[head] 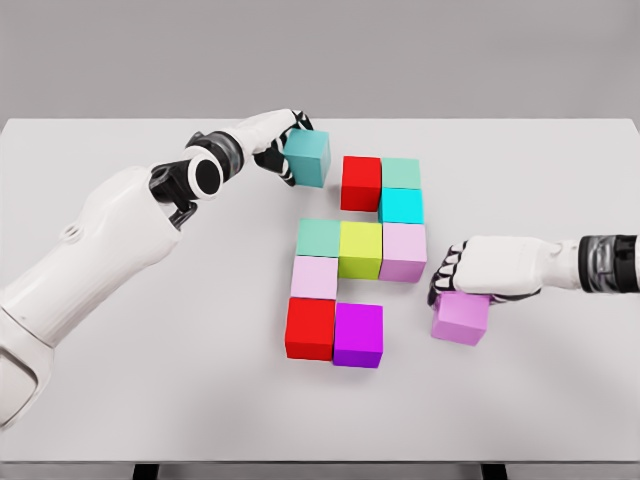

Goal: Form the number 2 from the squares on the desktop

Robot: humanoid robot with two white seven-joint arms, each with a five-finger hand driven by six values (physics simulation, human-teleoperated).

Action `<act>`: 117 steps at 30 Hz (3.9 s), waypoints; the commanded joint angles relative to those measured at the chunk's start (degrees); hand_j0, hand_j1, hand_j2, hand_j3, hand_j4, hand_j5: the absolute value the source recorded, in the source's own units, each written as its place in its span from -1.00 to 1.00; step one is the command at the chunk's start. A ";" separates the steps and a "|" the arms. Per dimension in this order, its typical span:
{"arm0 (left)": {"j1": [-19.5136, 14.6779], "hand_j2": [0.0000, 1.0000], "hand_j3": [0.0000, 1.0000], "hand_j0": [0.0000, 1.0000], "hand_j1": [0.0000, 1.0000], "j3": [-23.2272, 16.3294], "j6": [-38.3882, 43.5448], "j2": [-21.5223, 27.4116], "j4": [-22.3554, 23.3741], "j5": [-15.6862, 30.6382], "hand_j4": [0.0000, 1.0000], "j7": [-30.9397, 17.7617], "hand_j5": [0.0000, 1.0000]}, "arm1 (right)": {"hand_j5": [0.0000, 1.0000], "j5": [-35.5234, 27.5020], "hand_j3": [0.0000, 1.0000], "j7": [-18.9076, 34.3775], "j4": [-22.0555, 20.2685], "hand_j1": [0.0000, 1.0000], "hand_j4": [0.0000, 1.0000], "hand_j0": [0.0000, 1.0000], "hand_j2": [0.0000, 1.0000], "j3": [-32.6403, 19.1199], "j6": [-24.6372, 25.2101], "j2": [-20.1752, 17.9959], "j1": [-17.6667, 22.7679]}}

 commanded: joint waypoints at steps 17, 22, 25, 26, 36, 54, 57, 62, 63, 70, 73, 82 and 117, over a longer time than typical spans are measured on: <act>0.44 0.39 0.39 0.39 0.39 0.03 -0.19 -1.24 1.60 -0.20 0.39 0.03 0.39 | 1.00 -2.28 1.00 -0.02 1.49 1.00 1.00 1.00 1.00 -5.85 0.14 -0.36 1.41; 0.44 0.40 0.40 0.40 0.40 0.03 -0.19 -1.24 1.60 -0.20 0.40 0.03 0.40 | 1.00 -2.19 1.00 -0.02 2.37 1.00 1.00 1.00 1.00 -6.81 0.14 -1.59 1.67; 0.44 0.40 0.40 0.40 0.40 0.03 -0.19 -1.24 1.60 -0.20 0.40 0.03 0.40 | 1.00 -2.28 1.00 -0.02 7.11 1.00 1.00 1.00 1.00 -10.86 0.14 -1.68 1.76; 0.44 0.40 0.40 0.40 0.40 0.03 -0.19 -1.24 1.51 -0.28 0.40 0.03 0.40 | 1.00 -2.28 1.00 -0.02 8.08 1.00 1.00 1.00 1.00 -11.12 0.14 -1.68 1.85; 0.44 0.43 0.43 0.43 0.43 0.03 -0.19 -1.24 1.51 -0.28 0.43 0.03 0.43 | 1.00 0.10 1.00 -0.02 11.16 1.00 1.00 1.00 1.00 -11.04 0.14 -5.37 5.27; 0.26 1.00 1.00 1.00 1.00 0.03 -0.98 1.22 0.81 -0.11 1.00 -0.14 1.00 | 1.00 0.10 1.00 -0.02 1.05 1.00 1.00 1.00 1.00 -10.86 0.14 -8.54 11.43; 0.26 1.00 1.00 1.00 1.00 0.12 -9.76 5.61 0.37 -0.11 1.00 -0.14 1.00 | 1.00 -0.08 1.00 -0.02 0.53 1.00 1.00 1.00 1.00 -10.95 0.14 -8.36 11.43; 0.18 1.00 1.00 1.00 1.00 0.20 -19.88 12.73 0.89 2.79 1.00 -0.14 1.00 | 1.00 -2.53 1.00 -0.02 0.44 1.00 1.00 1.00 1.00 -11.12 0.14 -7.04 10.72; 0.35 1.00 1.00 1.00 1.00 -0.23 -20.41 14.31 -0.33 3.49 1.00 -0.14 1.00 | 1.00 -4.02 1.00 -0.02 0.44 1.00 1.00 1.00 1.00 -11.12 0.14 -7.04 10.55; -2.90 1.00 1.00 1.00 1.00 -6.92 -21.90 15.11 -2.89 -6.17 1.00 -16.04 1.00 | 1.00 -8.95 1.00 -0.02 4.13 1.00 1.00 1.00 1.00 -14.28 0.14 -6.69 7.65; -3.16 1.00 1.00 1.00 1.00 -6.91 -20.41 15.02 -2.71 -6.44 1.00 -17.46 1.00 | 1.00 -9.57 1.00 -0.02 4.22 1.00 1.00 1.00 1.00 -16.40 0.14 -9.50 7.91; -3.25 1.00 1.00 1.00 1.00 -7.09 -21.11 14.50 -2.89 -6.70 1.00 -19.22 1.00 | 1.00 -9.66 1.00 -0.02 -1.67 1.00 1.00 1.00 1.00 -15.35 0.14 -14.51 12.04; -3.43 1.00 1.00 1.00 1.00 -7.71 -21.55 11.07 -4.12 -7.05 1.00 -19.57 1.00 | 1.00 -10.36 1.00 -0.02 -1.85 1.00 1.00 1.00 1.00 -12.18 0.14 -10.73 12.92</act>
